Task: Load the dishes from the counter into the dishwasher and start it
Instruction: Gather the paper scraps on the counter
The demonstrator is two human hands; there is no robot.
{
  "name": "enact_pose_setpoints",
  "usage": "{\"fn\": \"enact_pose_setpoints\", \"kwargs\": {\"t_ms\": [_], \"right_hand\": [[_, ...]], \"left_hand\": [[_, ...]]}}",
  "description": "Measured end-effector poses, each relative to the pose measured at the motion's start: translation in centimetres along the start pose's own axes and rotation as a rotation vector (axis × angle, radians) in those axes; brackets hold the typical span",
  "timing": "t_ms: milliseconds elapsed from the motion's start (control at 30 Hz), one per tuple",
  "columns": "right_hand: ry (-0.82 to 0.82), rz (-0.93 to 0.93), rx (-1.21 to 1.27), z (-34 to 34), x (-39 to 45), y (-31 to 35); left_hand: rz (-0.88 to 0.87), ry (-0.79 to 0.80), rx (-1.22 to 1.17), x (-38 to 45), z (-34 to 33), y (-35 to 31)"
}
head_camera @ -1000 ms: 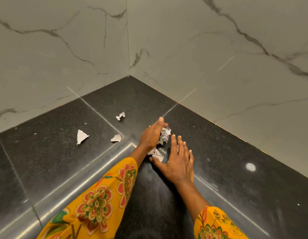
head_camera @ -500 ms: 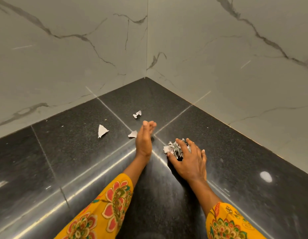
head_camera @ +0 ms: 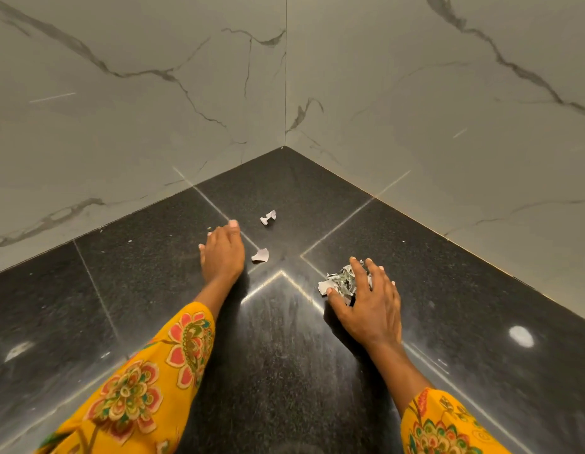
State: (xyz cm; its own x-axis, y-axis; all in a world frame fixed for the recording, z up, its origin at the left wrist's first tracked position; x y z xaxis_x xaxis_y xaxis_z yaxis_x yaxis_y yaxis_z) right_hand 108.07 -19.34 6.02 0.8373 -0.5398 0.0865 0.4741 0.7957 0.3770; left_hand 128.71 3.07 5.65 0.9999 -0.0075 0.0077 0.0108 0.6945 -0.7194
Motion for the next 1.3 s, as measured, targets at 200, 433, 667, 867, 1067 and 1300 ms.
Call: {"fn": "enact_pose_setpoints", "kwargs": {"t_ms": [200, 433, 667, 867, 1067, 1300], "right_hand": [[0.004, -0.012, 0.005, -0.1, 0.1, -0.2], [0.007, -0.022, 0.014, -0.4, 0.4, -0.4], [-0.027, -0.012, 0.113, -0.1, 0.1, -0.2], [-0.073, -0.059, 0.497, 0.5, -0.2, -0.8], [-0.121, -0.385, 1.128, 0.3, -1.5, -2.1], [-0.162, -0.577, 1.79, -1.4, -4.6, -1.9]], "left_hand": [[-0.144, 0.183, 0.076, 0.7, -5.8, -5.0], [-0.268, 0.353, 0.004, 0.2, -7.5, -7.5], [-0.307, 0.359, -0.031, -8.8, -8.6, -8.8], [-0.243, 0.337, -0.081, -14.3, -10.2, -9.9], [-0.103, 0.326, -0.287, -17.5, -11.0, -11.0], [0.199, 0.434, -1.058, -20.0, -12.5, -9.6]]}}
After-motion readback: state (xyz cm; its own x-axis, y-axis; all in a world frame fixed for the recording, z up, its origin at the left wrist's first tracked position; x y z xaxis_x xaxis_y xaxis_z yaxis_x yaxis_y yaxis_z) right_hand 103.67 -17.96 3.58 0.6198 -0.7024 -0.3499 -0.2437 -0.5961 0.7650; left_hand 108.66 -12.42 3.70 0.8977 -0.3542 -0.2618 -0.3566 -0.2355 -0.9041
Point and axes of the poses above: each hand's wrist, its own x-axis towards the middle knuckle, its own z-axis out of the back of the hand, y = z × x, the point moved 9 cm from there along x, towards the middle knuckle, and after that the axes turned 1 degree about z, right-handed, at the moved point
